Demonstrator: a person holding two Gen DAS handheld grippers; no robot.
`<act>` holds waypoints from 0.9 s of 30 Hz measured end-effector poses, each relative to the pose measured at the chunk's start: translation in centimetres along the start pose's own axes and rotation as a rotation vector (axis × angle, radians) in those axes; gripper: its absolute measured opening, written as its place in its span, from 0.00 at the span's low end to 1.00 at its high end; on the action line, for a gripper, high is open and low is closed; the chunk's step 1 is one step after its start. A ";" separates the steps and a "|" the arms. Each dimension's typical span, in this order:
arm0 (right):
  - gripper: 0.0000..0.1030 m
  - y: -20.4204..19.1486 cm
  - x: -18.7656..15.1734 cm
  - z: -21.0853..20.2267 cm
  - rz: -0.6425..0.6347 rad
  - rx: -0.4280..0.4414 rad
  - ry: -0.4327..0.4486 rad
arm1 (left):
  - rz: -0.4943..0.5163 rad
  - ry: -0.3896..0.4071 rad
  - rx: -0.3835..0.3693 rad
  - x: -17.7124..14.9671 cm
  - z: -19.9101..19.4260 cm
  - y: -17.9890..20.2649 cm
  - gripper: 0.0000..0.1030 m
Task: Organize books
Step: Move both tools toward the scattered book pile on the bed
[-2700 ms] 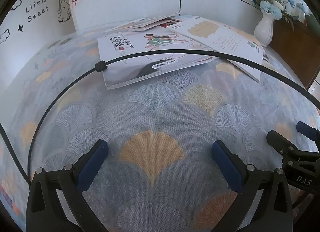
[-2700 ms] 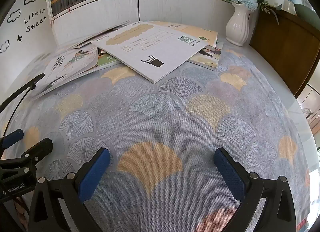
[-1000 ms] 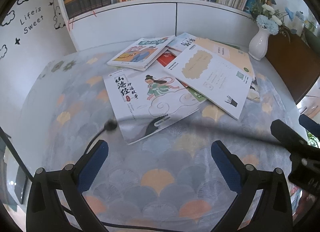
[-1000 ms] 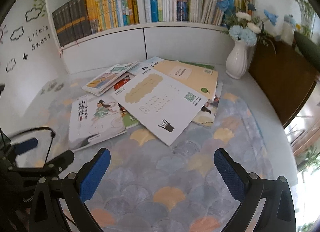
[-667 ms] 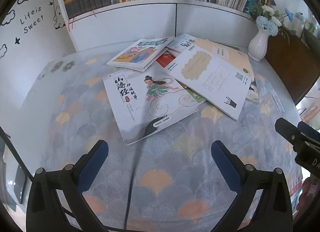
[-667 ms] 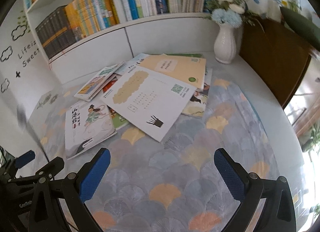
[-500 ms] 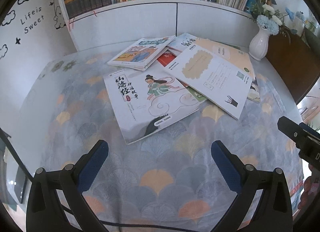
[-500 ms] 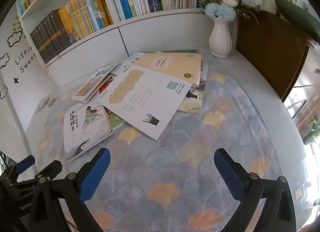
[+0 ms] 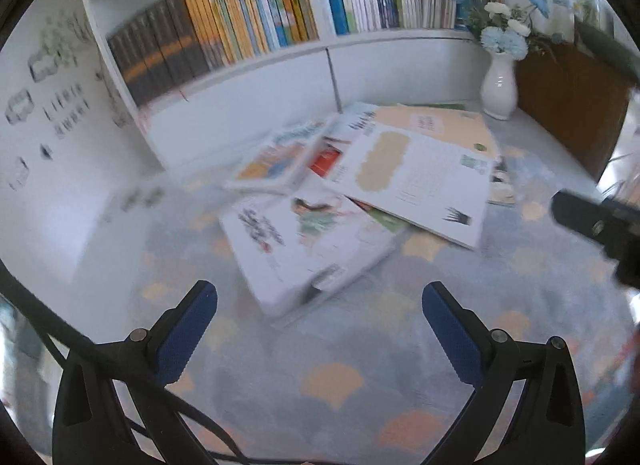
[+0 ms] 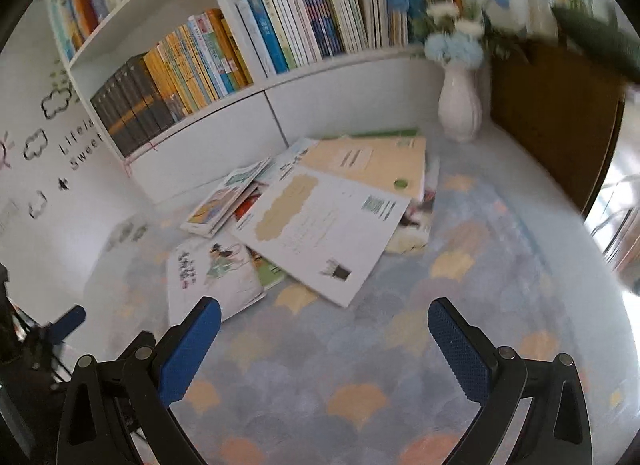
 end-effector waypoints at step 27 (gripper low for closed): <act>1.00 4.2 -3.2 2.9 0.171 -0.020 -0.162 | -0.173 -0.220 -0.163 -3.1 3.1 -0.3 1.00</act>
Point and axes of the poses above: each gripper's, at about its wrist camera, not at the fingertips, and z roughly the way its jaws point, y to its right, x to its top, the point moved 6 cm from there along z, roughly the way its jaws point, and after that the axes turned 4 degrees about -y, right-handed, at the moved point
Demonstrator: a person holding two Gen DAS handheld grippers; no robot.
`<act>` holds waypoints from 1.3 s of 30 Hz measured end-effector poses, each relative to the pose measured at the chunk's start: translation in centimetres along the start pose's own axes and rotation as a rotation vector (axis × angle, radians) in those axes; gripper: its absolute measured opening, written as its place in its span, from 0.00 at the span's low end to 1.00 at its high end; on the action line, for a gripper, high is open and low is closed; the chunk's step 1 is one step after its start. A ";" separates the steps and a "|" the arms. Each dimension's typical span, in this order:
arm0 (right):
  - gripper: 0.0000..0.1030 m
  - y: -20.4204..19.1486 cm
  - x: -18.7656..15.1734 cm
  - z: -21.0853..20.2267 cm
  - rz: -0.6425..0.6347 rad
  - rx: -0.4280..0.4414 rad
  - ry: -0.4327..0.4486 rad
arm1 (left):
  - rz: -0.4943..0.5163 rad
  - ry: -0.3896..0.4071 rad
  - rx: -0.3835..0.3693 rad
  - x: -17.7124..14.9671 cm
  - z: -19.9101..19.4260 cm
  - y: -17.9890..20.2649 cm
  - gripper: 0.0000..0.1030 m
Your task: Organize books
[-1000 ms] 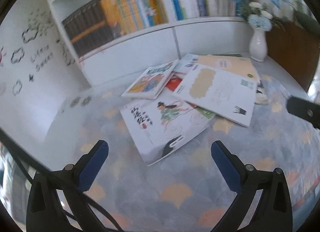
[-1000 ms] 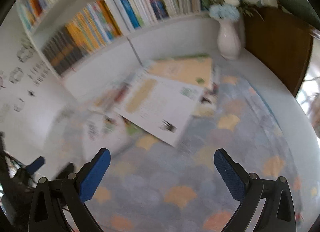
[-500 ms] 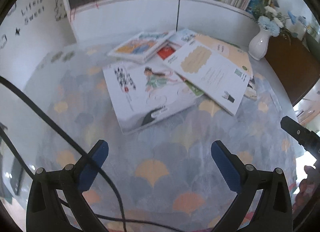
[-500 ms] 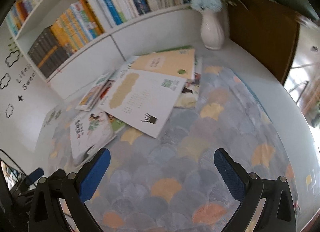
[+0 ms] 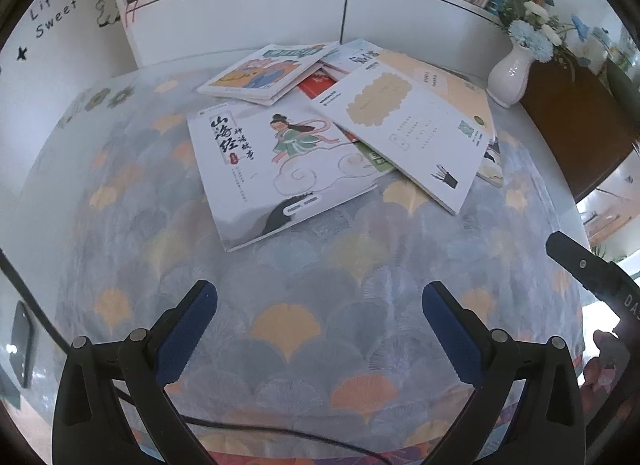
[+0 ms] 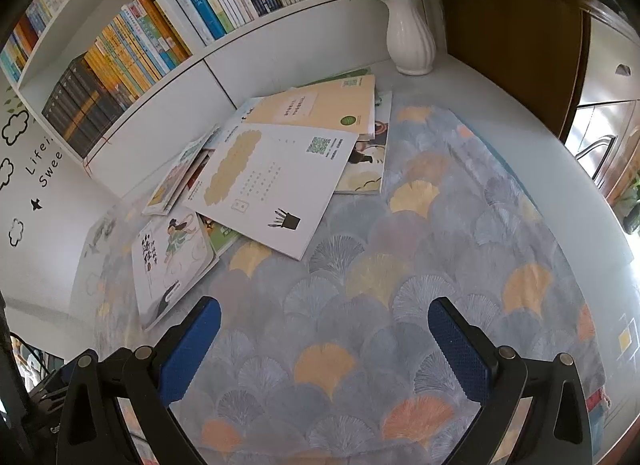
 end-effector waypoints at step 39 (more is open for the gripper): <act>1.00 -0.6 -0.8 2.0 -0.043 0.182 0.061 | -0.211 -0.002 -0.056 -1.1 3.8 -6.0 0.99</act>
Point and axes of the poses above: each gripper's, at about its wrist camera, not at the fingertips, and z roughly the way its jaws point, y to its right, x to its top, the point moved 6 cm from there along z, roughly the way its jaws point, and after that the axes turned 4 degrees about -y, right-handed, at the moved point
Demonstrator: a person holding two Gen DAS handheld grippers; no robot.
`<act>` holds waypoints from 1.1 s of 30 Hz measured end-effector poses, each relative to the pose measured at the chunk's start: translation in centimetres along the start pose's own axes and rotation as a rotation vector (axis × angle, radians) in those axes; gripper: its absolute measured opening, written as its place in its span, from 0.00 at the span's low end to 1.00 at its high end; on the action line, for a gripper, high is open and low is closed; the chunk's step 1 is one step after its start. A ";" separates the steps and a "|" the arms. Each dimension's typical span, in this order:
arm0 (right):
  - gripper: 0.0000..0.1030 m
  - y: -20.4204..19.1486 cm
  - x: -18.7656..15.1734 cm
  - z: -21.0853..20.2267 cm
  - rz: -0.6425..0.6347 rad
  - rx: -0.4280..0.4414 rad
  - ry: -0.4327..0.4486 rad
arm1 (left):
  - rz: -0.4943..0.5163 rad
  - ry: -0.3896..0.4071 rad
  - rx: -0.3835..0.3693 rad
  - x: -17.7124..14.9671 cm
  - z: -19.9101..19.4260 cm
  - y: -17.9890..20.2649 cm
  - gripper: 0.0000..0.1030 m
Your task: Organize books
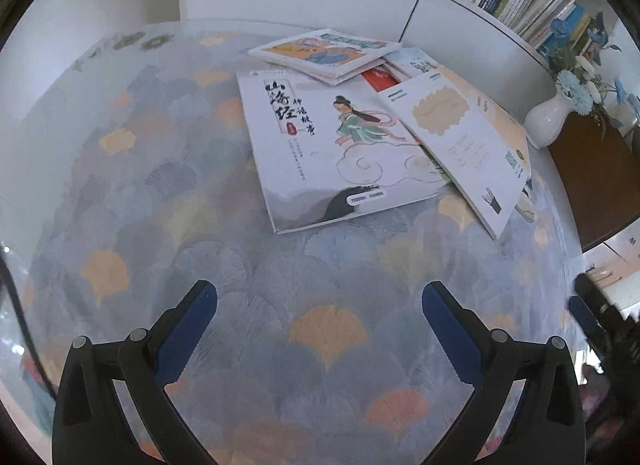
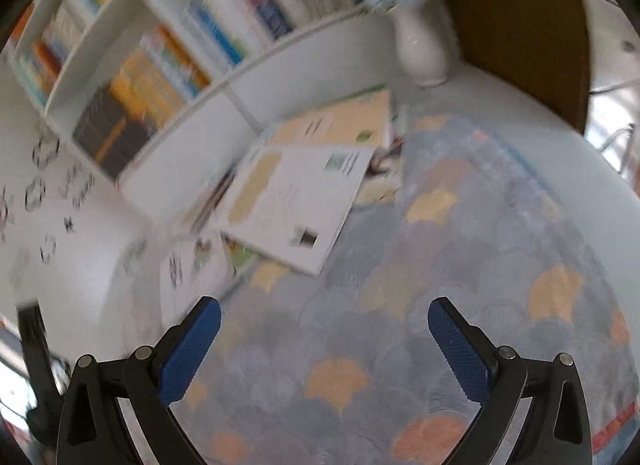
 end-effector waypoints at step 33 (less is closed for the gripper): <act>0.83 -10.0 2.9 16.8 0.033 0.492 -0.372 | -0.420 -0.063 -0.317 4.0 6.9 -4.3 0.15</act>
Point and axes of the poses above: each gripper's, at about its wrist camera, not at the fingertips, and z roughly the way its jaws point, y to its right, x to its top, the point moved 6 cm from there along z, roughly the way its jaws point, and after that the axes turned 4 degrees about -y, right-handed, at the moved point
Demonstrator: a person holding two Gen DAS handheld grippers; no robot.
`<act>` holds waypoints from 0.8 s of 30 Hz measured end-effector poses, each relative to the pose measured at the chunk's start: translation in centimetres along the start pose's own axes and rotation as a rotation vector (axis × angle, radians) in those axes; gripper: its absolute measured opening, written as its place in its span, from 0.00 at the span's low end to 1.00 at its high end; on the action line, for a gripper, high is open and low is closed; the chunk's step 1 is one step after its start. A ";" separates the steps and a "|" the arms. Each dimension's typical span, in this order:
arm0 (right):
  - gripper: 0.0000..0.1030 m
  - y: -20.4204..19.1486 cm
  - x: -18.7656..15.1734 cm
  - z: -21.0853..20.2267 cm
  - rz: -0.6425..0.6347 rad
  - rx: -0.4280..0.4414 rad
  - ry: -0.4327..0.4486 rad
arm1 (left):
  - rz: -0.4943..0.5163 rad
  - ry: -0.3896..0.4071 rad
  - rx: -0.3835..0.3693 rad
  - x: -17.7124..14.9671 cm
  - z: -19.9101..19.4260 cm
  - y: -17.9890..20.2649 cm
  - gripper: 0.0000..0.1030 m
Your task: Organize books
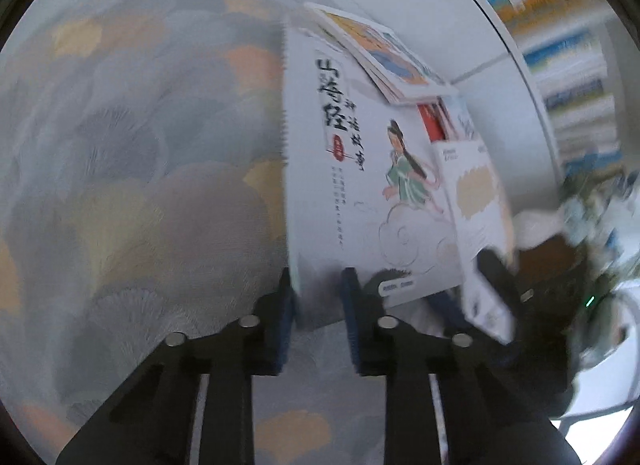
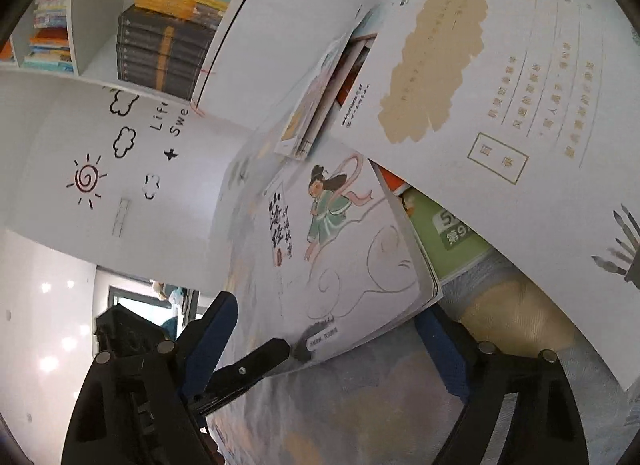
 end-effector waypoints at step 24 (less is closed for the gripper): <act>0.06 -3.7 -6.3 1.8 -0.018 -0.191 0.045 | 0.270 0.015 0.239 0.8 -5.2 -3.6 0.11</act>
Point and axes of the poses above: each gripper's, at about its wrist camera, not at the fingertips, and z roughly the way its jaws point, y to its right, x to its top, the point moved 6 cm from there along z, roughly the way its jaws point, and after that the axes turned 4 degrees about -y, right-handed, at the moved point
